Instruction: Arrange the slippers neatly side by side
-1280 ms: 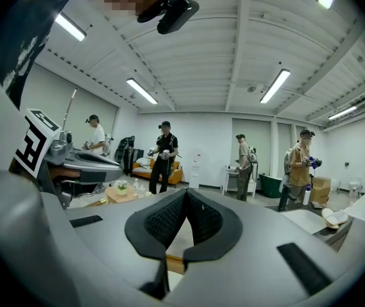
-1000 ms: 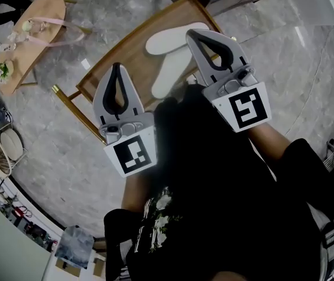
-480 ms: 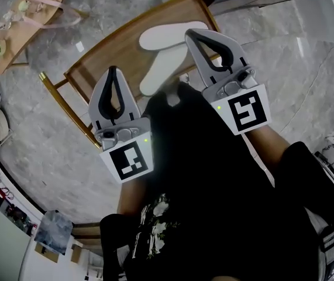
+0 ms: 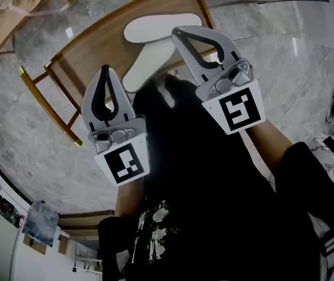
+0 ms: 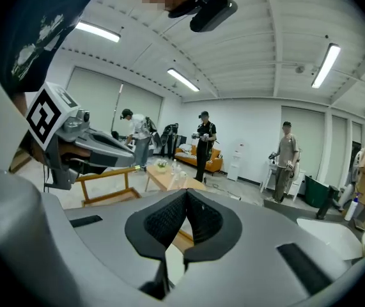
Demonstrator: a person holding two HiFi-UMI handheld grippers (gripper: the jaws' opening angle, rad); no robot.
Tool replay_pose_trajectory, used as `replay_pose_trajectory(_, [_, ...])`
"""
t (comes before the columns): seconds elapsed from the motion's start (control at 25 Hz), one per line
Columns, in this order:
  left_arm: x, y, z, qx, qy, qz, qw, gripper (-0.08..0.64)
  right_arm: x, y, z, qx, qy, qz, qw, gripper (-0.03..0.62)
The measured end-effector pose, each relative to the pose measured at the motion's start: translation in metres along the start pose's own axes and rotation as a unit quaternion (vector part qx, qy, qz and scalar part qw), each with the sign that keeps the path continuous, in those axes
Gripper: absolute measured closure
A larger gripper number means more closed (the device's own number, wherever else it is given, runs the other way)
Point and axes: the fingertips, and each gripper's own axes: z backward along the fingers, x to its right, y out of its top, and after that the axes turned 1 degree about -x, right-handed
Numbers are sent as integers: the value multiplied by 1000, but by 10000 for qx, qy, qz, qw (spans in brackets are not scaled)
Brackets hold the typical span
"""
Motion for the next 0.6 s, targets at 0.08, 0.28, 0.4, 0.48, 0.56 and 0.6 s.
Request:
replay_pose_trajectory(0.08, [4, -8, -2, -81, 18, 20, 10000, 558, -2, -12, -2, -80, 119, 108, 9998, 592])
replay_pose_trajectory(0.28, [-1, -29, -12, -242, 81, 239, 9994, 558, -11, -43, -17, -279, 413, 288, 9983, 591])
replay_pose_trajectory(0.4, [-3, -45, -16, -255, 115, 313, 9991, 558, -19, -65, -24, -439, 514, 275, 9973, 515])
replay_pose_trajectory(0.48, [0, -59, -20, -364, 85, 338, 9987, 558, -23, -81, -26, -572, 573, 244, 9964, 500])
replay_pose_trajectory(0.56, [3, -72, -23, -470, 86, 406, 9980, 558, -27, -94, -29, -689, 651, 255, 9952, 495])
replay_pose_trajectory(0.6, [4, -78, -25, -533, 91, 438, 9976, 558, -28, -99, -31, -723, 689, 265, 9946, 495])
